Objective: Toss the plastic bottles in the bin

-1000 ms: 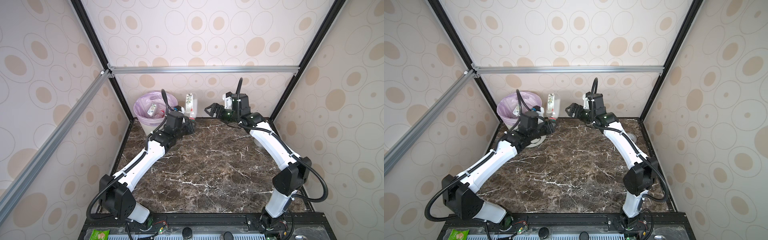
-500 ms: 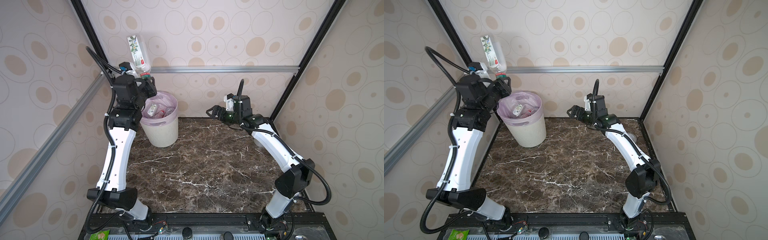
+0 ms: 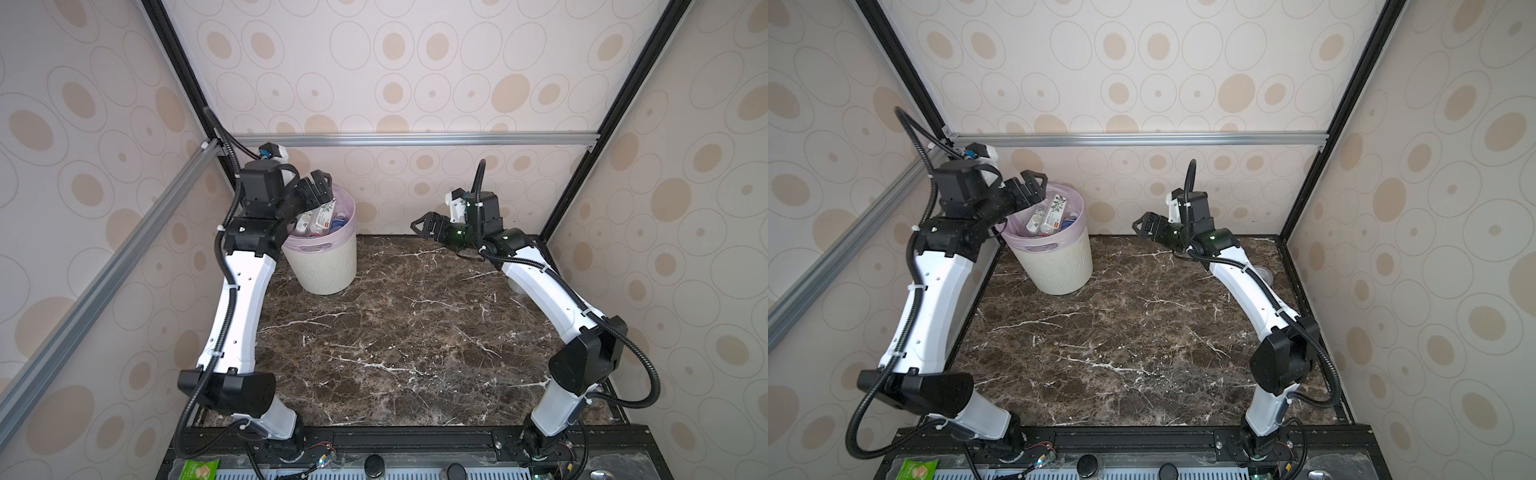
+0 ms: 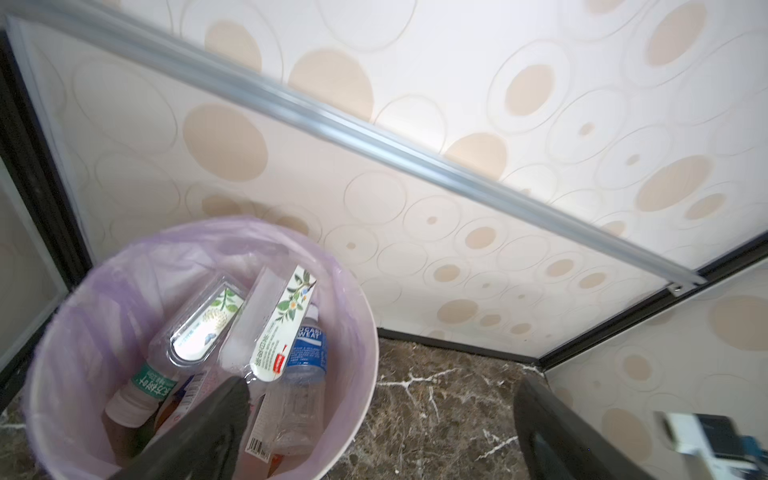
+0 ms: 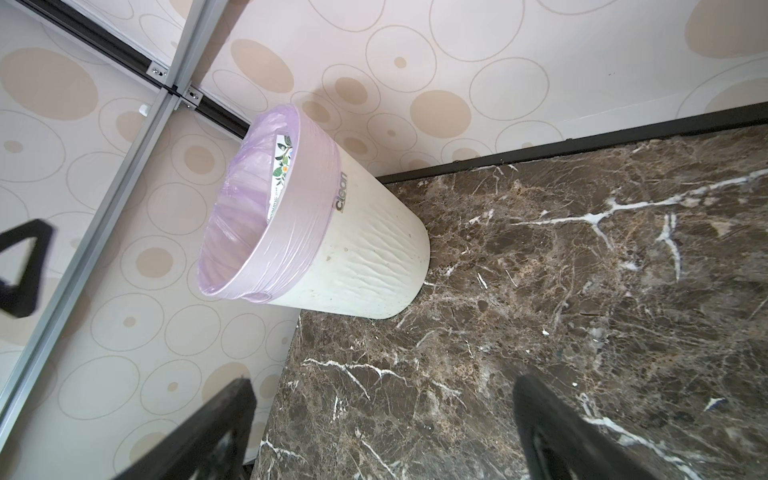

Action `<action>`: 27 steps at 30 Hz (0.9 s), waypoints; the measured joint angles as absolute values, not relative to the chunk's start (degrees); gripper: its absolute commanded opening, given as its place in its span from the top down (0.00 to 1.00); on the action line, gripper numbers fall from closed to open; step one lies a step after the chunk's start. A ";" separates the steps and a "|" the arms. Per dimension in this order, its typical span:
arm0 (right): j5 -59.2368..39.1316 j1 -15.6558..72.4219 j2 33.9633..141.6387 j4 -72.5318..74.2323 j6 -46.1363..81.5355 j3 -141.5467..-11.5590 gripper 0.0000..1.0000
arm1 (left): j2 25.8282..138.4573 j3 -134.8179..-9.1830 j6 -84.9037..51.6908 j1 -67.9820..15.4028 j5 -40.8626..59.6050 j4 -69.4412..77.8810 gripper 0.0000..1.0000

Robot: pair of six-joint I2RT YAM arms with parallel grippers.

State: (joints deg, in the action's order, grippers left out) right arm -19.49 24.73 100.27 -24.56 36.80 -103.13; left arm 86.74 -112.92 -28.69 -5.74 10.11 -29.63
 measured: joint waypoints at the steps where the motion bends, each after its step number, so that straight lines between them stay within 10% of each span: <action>1: -19.33 24.73 100.27 -24.73 36.51 -103.13 0.00 | 84.97 -111.85 -28.49 -5.76 10.09 -28.16 0.01; 14: 1.63 20.91 90.37 -24.34 25.74 -82.56 0.00 | 60.36 -53.71 -14.87 -6.81 2.35 0.69 0.01; 27: 24.99 18.68 83.11 -9.23 11.31 -56.42 0.00 | 56.16 -27.92 -12.14 -6.79 -18.63 15.64 0.01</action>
State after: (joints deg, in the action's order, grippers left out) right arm 24.99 18.68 83.11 -9.23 11.31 -56.42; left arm 56.16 -27.92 -12.14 -6.79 -18.63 15.64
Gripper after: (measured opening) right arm 0.997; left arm 0.991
